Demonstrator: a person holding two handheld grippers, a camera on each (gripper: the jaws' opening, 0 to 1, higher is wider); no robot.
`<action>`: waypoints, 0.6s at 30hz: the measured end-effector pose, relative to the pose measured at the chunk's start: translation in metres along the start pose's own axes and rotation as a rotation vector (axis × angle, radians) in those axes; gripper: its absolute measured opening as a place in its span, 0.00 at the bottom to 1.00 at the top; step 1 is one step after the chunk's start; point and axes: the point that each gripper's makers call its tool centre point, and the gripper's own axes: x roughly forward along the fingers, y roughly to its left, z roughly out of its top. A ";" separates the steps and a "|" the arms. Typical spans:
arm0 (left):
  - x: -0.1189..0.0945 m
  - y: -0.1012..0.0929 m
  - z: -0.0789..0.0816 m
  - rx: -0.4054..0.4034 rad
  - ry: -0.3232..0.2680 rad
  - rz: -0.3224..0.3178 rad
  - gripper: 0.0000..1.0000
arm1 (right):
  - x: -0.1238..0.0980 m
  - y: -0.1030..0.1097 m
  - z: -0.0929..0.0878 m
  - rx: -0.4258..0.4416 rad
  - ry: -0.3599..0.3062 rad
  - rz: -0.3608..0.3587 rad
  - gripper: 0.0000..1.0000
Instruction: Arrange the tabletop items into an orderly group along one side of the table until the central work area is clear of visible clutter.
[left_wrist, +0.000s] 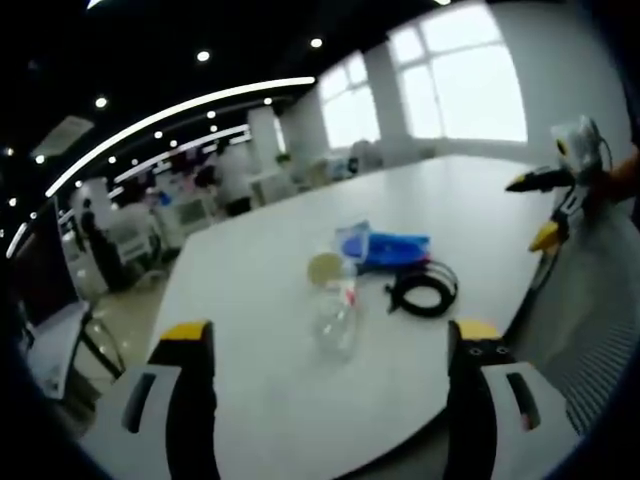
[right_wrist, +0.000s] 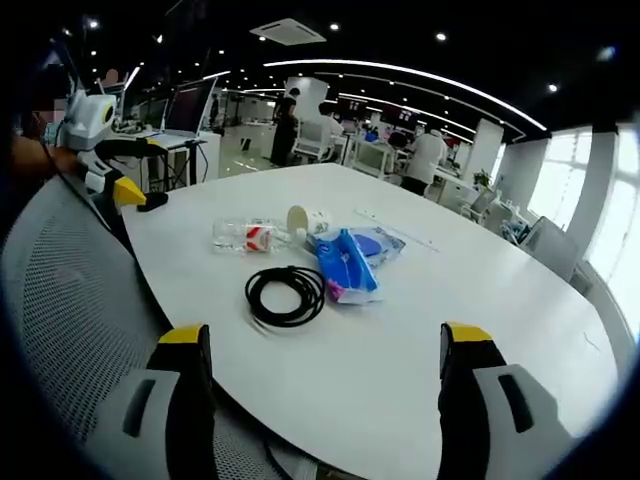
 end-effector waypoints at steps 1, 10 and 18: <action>0.000 -0.001 0.001 -0.001 0.000 0.000 0.93 | 0.000 0.000 0.000 0.000 0.001 0.000 0.95; -0.001 -0.007 0.007 0.001 0.003 -0.002 0.93 | 0.000 -0.001 -0.001 0.002 0.004 -0.005 0.94; -0.002 -0.007 0.008 -0.003 0.000 0.003 0.93 | -0.001 0.000 -0.001 0.001 0.007 -0.002 0.94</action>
